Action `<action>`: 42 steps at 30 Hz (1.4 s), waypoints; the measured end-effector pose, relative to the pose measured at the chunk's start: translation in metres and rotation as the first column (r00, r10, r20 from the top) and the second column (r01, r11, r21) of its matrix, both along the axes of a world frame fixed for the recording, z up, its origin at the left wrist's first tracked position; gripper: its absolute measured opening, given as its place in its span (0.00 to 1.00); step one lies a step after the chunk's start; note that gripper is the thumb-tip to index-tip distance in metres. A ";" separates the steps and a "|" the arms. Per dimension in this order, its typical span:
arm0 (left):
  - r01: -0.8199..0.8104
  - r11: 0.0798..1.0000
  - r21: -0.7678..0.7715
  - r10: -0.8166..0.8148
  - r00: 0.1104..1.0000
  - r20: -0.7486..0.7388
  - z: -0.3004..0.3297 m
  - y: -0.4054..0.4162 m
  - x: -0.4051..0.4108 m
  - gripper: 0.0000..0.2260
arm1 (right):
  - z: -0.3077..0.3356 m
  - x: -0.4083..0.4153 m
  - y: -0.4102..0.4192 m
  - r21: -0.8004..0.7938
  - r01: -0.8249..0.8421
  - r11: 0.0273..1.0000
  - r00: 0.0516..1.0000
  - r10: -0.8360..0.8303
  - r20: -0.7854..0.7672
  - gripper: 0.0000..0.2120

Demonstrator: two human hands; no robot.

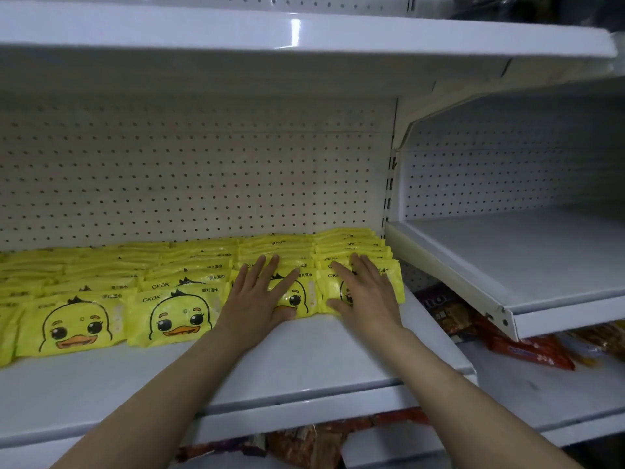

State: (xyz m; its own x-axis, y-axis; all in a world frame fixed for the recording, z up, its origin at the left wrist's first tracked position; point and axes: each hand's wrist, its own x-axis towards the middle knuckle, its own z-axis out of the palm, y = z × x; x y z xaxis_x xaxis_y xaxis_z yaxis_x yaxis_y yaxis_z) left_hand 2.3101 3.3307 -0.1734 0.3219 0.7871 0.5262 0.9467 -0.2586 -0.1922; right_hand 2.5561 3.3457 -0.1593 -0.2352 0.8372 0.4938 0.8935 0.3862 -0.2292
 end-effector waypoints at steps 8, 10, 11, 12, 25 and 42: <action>0.004 1.000 -0.021 -0.004 1.000 -0.002 0.001 0.003 -0.002 0.34 | -0.003 -0.006 -0.004 -0.001 0.069 0.998 0.998 -0.069 0.005 0.31; 0.009 0.999 -0.031 -0.009 1.000 -0.003 0.002 0.002 -0.001 0.34 | -0.002 -0.007 -0.006 -0.006 0.069 0.998 0.998 -0.069 0.007 0.31; 0.011 0.999 -0.031 -0.011 1.000 0.001 0.003 0.001 -0.001 0.34 | -0.002 -0.007 -0.008 -0.005 0.069 0.998 0.998 -0.069 0.001 0.30; 0.010 1.000 -0.028 -0.010 1.000 0.006 0.003 0.000 0.000 0.34 | -0.001 -0.006 -0.009 0.005 0.074 0.997 0.997 -0.074 -0.011 0.30; -0.051 0.998 -0.037 0.050 0.999 -0.008 0.003 -0.013 0.019 0.37 | -0.009 -0.003 -0.028 -0.202 0.078 0.976 0.990 -0.051 0.133 0.28; -0.262 0.917 -0.300 0.327 0.925 0.191 0.055 -0.067 0.041 0.30 | 0.051 0.001 -0.031 -0.257 -0.128 0.958 0.977 0.166 0.133 0.27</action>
